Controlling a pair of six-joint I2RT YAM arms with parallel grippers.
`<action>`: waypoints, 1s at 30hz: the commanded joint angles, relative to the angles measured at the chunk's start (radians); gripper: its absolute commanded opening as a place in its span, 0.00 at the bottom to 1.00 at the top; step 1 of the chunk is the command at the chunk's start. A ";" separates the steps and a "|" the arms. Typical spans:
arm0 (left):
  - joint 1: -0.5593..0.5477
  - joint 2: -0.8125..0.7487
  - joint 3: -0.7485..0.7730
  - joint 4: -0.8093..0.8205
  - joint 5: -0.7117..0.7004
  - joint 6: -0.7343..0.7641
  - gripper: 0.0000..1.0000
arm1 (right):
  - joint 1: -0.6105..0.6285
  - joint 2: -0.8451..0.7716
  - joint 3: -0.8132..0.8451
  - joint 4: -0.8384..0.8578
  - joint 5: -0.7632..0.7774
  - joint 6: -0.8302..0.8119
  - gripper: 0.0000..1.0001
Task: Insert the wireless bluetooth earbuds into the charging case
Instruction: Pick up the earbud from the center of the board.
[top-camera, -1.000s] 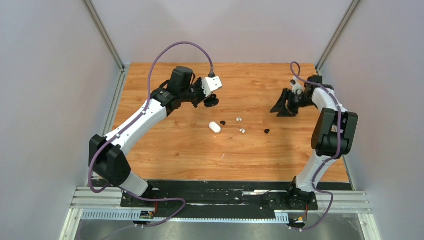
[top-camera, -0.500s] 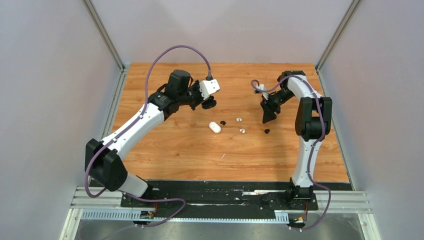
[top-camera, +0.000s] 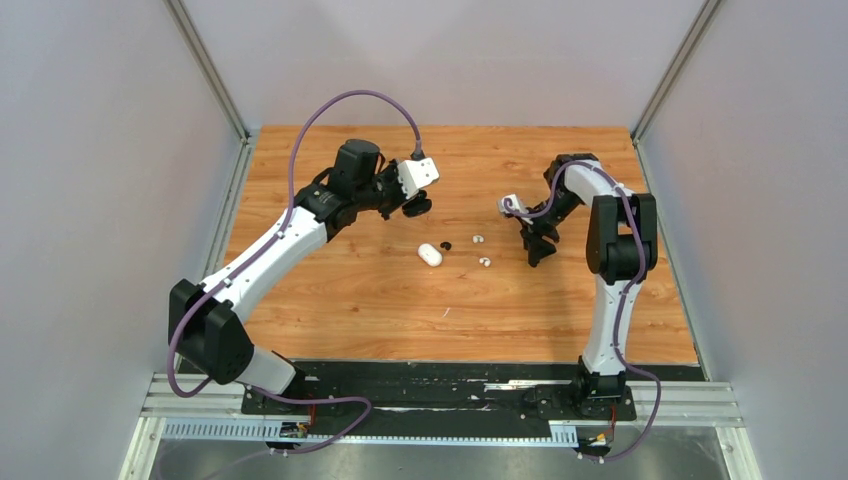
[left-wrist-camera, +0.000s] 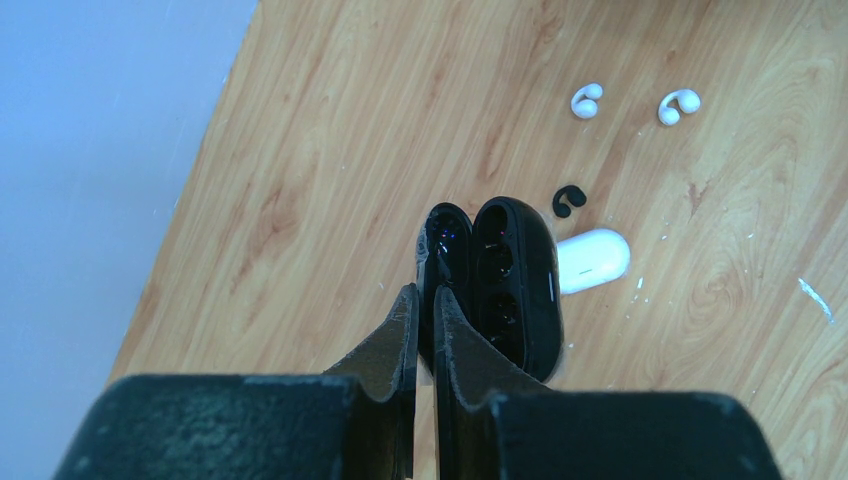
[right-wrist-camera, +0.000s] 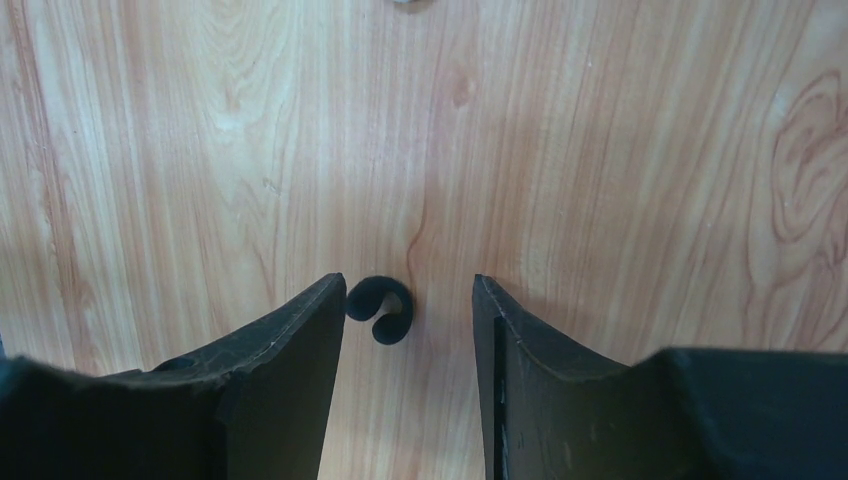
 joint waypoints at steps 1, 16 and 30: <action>0.005 -0.028 0.004 0.021 0.002 0.004 0.00 | 0.010 -0.016 0.027 -0.015 -0.041 -0.049 0.48; 0.006 -0.017 0.001 0.030 0.005 0.000 0.00 | 0.011 -0.019 -0.003 -0.004 0.044 -0.099 0.45; 0.006 -0.005 0.012 0.032 0.012 0.002 0.00 | 0.009 -0.044 -0.058 0.027 0.060 -0.081 0.36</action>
